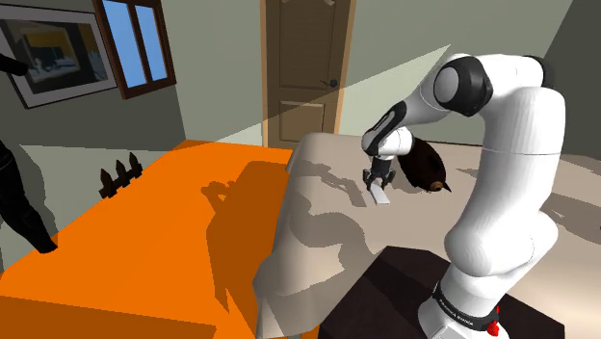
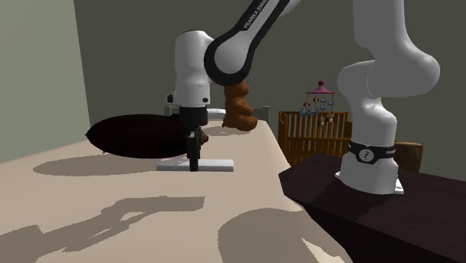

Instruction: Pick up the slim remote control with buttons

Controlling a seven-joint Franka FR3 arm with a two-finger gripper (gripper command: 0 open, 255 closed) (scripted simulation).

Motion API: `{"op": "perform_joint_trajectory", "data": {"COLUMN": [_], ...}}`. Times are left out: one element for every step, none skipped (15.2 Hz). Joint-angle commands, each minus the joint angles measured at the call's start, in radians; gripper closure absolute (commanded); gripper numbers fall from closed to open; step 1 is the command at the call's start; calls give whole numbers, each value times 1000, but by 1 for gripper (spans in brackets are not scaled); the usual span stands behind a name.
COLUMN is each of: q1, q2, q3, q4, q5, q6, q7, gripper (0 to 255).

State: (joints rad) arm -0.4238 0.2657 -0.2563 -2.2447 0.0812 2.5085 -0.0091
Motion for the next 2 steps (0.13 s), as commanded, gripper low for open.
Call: {"op": "perform_joint_trajectory", "data": {"q1": [2, 2], "q2": [-18, -18], "q3": [-4, -4], "q4": [-2, -2], "q5": [-8, -8], "q6": [-15, -15], "q7": [4, 4], "gripper": [255, 255]}}
